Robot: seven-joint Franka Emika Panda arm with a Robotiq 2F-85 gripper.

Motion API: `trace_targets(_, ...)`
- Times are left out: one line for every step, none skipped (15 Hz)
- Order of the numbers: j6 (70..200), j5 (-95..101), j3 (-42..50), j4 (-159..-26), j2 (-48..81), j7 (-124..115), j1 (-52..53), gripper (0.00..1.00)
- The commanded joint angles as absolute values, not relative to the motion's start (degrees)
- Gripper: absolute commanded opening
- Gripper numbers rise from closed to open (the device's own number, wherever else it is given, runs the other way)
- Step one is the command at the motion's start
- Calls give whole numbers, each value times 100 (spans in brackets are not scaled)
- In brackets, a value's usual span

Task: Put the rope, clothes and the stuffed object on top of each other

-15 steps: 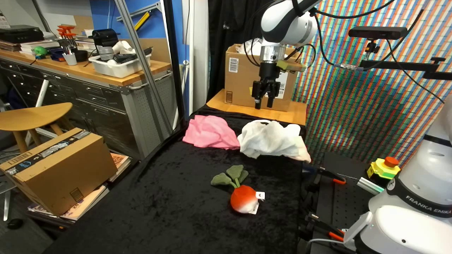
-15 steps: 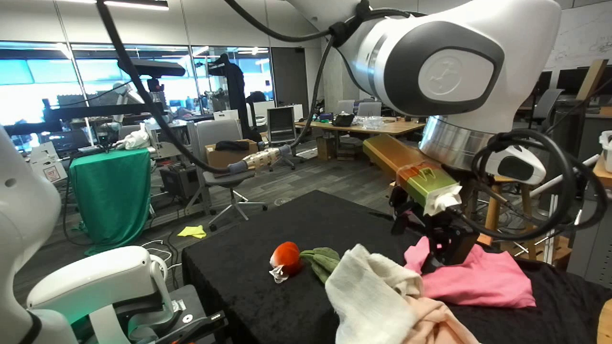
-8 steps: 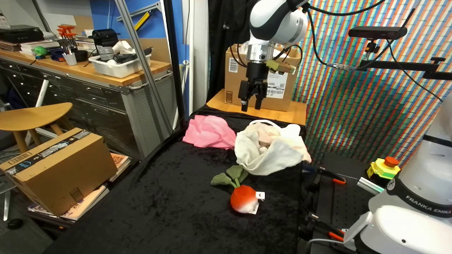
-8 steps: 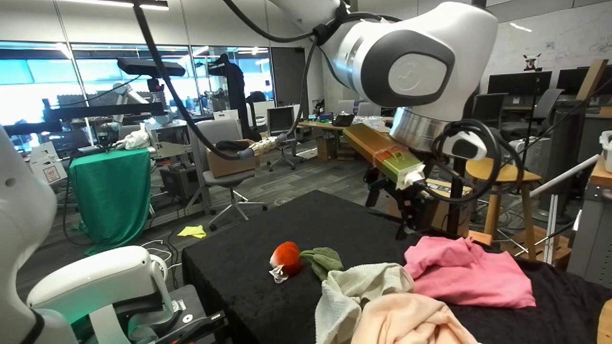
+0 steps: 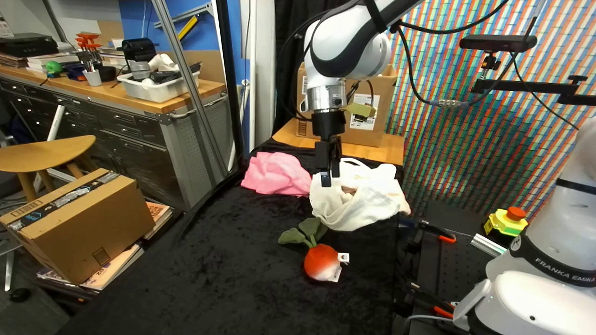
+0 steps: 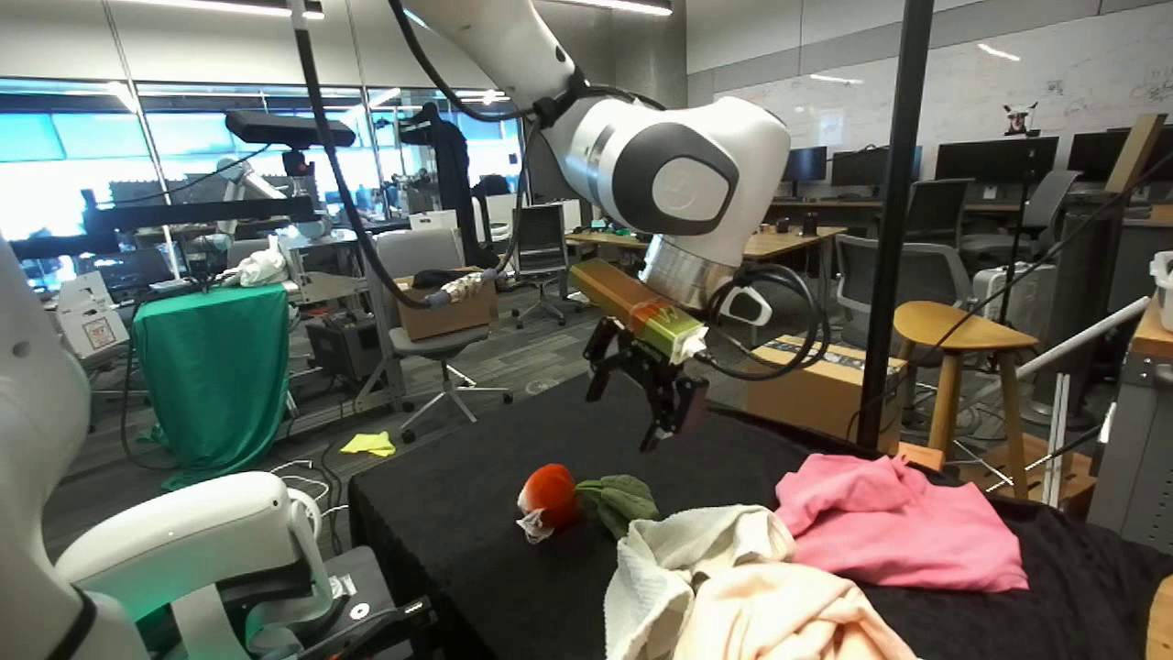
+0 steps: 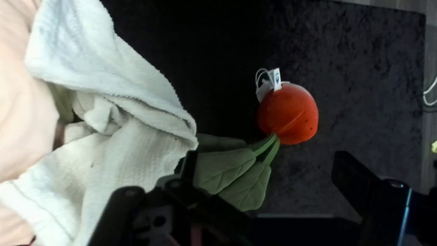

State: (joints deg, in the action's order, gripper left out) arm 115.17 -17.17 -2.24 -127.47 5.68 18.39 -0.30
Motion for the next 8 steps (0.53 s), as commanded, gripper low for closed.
trace_targets(11521, -1665, -414, -12967, 440, 2055, 172, 100)
trace_targets(11751, -1670, -485, -13078, 428, 2008, 259, 100)
trace_targets(11825, -1696, -548, -13122, 433, 1961, 326, 100)
trace_targets(12210, -1643, -616, -13248, 438, 1819, 418, 100)
trace_targets(12478, -1630, -675, -13340, 455, 1725, 494, 100)
trace_targets(12872, -1596, -737, -13468, 484, 1595, 581, 100)
trace_targets(13187, -1582, -791, -13595, 470, 1491, 651, 100)
trace_targets(13561, -1549, -847, -13729, 471, 1364, 723, 100)
